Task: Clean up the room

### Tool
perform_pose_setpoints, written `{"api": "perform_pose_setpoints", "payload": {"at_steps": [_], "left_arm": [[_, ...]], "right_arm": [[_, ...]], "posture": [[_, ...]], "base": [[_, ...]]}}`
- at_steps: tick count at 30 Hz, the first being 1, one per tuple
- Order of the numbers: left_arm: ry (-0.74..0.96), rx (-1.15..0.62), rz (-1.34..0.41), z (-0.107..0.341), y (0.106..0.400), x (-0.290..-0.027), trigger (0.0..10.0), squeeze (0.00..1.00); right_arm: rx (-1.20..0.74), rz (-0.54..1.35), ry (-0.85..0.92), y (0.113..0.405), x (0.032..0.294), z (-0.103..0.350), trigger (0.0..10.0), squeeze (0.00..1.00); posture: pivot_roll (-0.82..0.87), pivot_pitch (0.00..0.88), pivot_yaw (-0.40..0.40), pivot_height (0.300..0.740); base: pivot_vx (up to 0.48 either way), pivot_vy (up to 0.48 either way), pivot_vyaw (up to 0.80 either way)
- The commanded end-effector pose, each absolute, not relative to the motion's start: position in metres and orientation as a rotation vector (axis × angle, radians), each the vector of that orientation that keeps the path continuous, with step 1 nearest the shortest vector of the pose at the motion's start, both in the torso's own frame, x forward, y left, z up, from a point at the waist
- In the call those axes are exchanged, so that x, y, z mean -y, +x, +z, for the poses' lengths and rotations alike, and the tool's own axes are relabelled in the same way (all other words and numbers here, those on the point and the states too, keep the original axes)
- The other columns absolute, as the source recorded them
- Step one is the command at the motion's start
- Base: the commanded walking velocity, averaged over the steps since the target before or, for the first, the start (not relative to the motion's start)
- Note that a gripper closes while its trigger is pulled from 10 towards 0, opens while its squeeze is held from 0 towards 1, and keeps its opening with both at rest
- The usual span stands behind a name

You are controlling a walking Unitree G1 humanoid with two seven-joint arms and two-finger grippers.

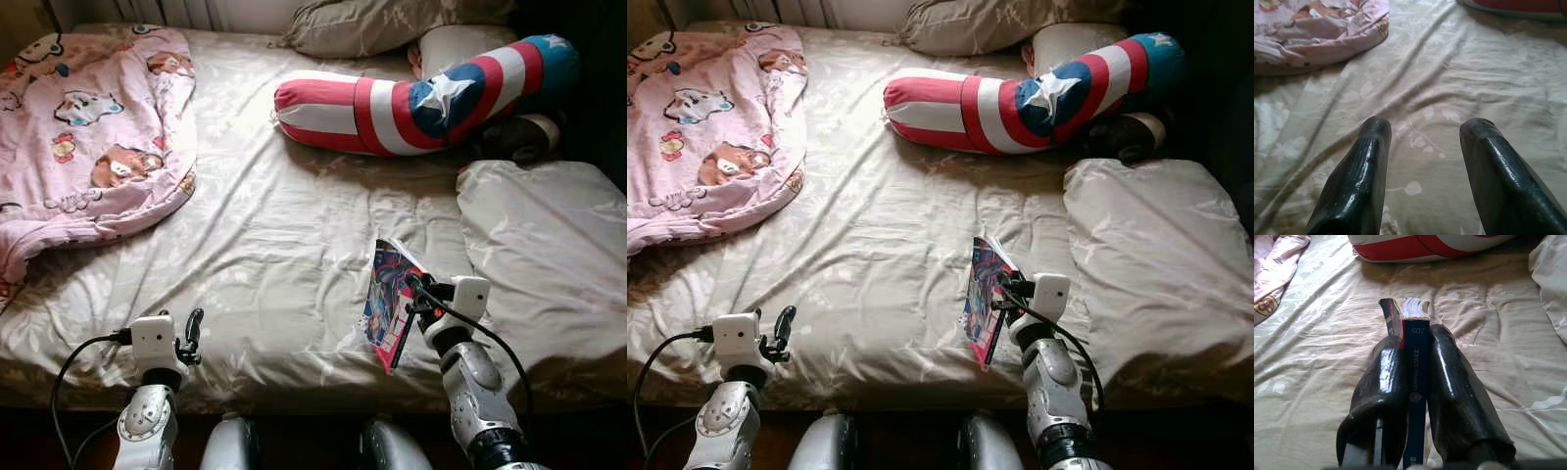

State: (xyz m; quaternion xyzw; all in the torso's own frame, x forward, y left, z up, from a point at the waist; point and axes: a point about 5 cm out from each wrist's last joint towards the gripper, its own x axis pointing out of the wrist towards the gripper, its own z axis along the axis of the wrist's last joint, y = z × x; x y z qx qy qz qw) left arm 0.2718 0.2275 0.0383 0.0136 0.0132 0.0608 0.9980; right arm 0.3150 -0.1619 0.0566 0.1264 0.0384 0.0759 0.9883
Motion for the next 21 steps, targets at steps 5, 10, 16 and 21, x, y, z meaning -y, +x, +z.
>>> {"api": "perform_pose_setpoints", "payload": {"at_steps": [5,10,16,21], "left_arm": [[0.029,-0.048,0.111,0.034,0.267,-0.226,10.0,0.0],[0.035,-0.047,0.108,0.035,0.267,-0.227,10.0,0.0],[0.042,-0.049,0.096,0.036,0.268,-0.228,10.0,0.0],[0.042,-0.05,0.09,0.037,0.27,-0.229,10.0,0.0]], "right_arm": [[-0.054,0.147,0.252,0.315,0.164,0.059,10.0,0.0],[-0.036,0.153,0.269,0.316,0.162,0.062,10.0,0.0],[0.049,0.204,0.293,0.321,0.153,0.078,10.0,0.0],[0.077,0.196,0.297,0.326,0.153,0.085,10.0,0.0]], "posture": [[0.03,0.192,-0.065,0.622],[0.03,0.192,-0.055,0.622],[0.03,0.186,-0.042,0.622],[0.03,0.18,-0.035,0.622]], "base": [[0.0,0.0,0.0],[0.0,0.0,0.0],[0.0,0.0,0.0],[0.0,0.0,0.0]]}}
